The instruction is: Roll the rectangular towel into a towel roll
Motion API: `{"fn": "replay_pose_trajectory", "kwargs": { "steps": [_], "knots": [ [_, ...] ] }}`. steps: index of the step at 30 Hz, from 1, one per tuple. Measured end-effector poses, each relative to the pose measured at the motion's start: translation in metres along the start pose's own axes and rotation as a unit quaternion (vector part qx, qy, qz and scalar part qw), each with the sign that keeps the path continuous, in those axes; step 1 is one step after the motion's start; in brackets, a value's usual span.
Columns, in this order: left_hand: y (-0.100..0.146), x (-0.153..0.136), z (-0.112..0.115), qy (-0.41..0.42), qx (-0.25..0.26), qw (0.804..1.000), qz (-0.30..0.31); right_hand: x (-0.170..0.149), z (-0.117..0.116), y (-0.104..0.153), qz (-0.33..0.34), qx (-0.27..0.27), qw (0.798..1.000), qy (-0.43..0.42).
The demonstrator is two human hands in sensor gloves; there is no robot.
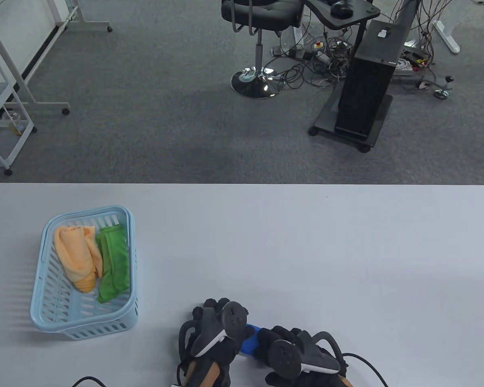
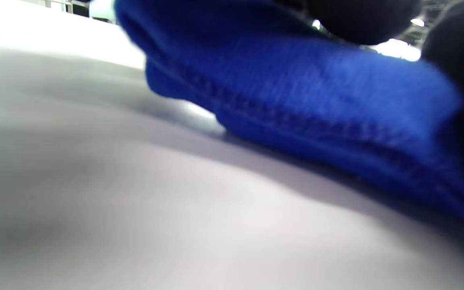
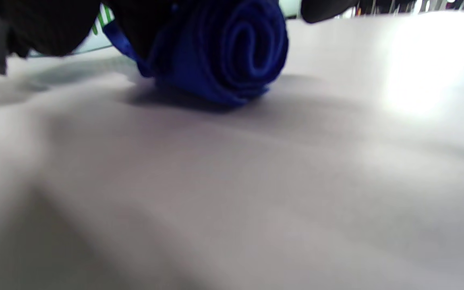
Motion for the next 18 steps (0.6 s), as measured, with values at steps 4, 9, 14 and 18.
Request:
{"fn": "replay_pose_trajectory", "kwargs": {
  "steps": [4, 9, 14, 18],
  "knots": [
    [0.012, -0.005, -0.025, 0.019, 0.065, 0.998, 0.005, -0.01, -0.002, -0.007, -0.048, 0.003, 0.998, 0.034],
    [0.02, -0.011, -0.044, 0.033, 0.098, 0.995, 0.014, -0.061, -0.001, -0.015, -0.155, 0.02, 0.986, 0.061],
    [0.019, -0.011, -0.039, 0.03, 0.073, 0.997, 0.024, -0.139, -0.002, -0.009, -0.28, 0.054, 0.958, 0.028],
    [0.019, -0.008, -0.038, 0.028, 0.079, 0.996, 0.036, -0.201, -0.002, 0.01, -0.378, 0.068, 0.923, -0.005]
  ]
}}
Point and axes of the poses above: the tracker on the back of each hand, its own x axis roughly to the thumb side, its own y axis roughly from the fingertips to the wrist, z = x × y, the point moved 2 cm from there along -y, roughly from the wrist to the fingertips
